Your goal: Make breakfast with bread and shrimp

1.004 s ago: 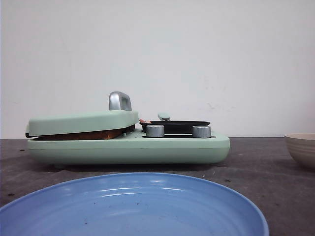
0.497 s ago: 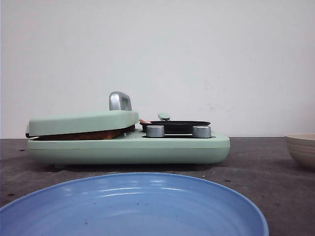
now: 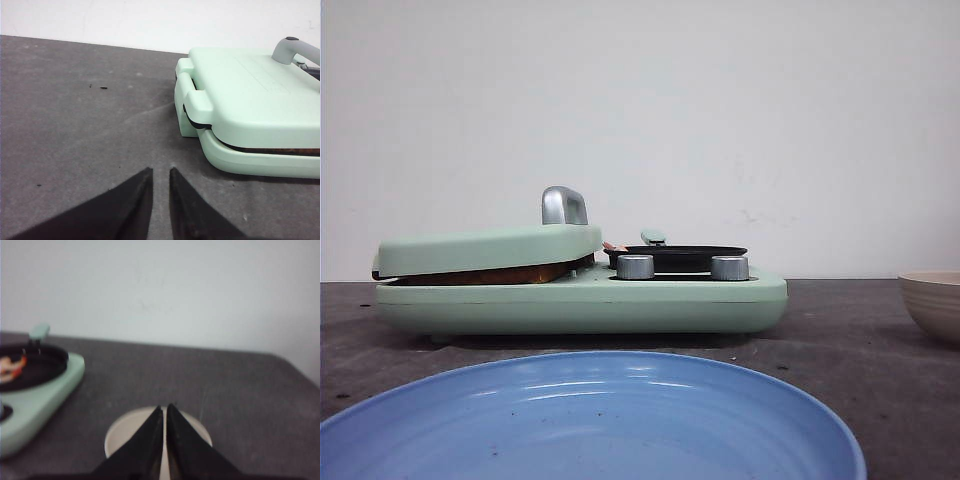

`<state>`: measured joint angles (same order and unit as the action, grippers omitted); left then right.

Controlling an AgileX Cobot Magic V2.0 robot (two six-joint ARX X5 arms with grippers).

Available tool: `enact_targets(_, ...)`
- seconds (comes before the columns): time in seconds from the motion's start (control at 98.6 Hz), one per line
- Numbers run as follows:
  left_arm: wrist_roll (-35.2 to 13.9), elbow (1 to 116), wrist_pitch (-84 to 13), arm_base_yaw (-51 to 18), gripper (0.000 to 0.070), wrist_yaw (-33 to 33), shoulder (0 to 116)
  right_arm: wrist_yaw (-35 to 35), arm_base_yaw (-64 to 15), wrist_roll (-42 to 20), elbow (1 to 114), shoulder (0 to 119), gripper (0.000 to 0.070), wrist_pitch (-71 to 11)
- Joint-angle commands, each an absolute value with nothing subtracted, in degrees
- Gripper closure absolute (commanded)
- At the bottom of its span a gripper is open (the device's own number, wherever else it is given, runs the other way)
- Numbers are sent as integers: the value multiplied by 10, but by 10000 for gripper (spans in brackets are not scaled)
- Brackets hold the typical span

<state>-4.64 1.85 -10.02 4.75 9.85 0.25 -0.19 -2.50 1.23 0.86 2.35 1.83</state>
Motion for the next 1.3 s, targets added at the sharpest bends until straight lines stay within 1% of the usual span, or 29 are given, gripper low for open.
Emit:
enact_targets(0.0,-50,8,-102,49,696,100,2,3,-20,7,7,12,700,-7)
enact_targets(0.081,-50,8,-102,49,696,100,2,10,-11,7,7,1,700,-49)
enact_targets(0.172,-50,8,-102,49,696,100,2,34,-1,7,7,2,700,-77)
enact_targets(0.254,-50,8,-102,49,696,100,2,35,4,7,7,2,700,-100)
enact_targets(0.365,-50,8,-102,49,696,100,2,23,4,7,7,2,700,-101)
enact_targets(0.548,-50,8,-102,49,696,100,2,-22,-1,7,7,2,700,-95)
enact_targets(1.116,-50,8,-102,49,696,100,2,-19,2,7,7,2,700,-87)
enact_targets(1.288,-50,8,-102,49,696,100,2,-15,16,7,7,2,700,-87)
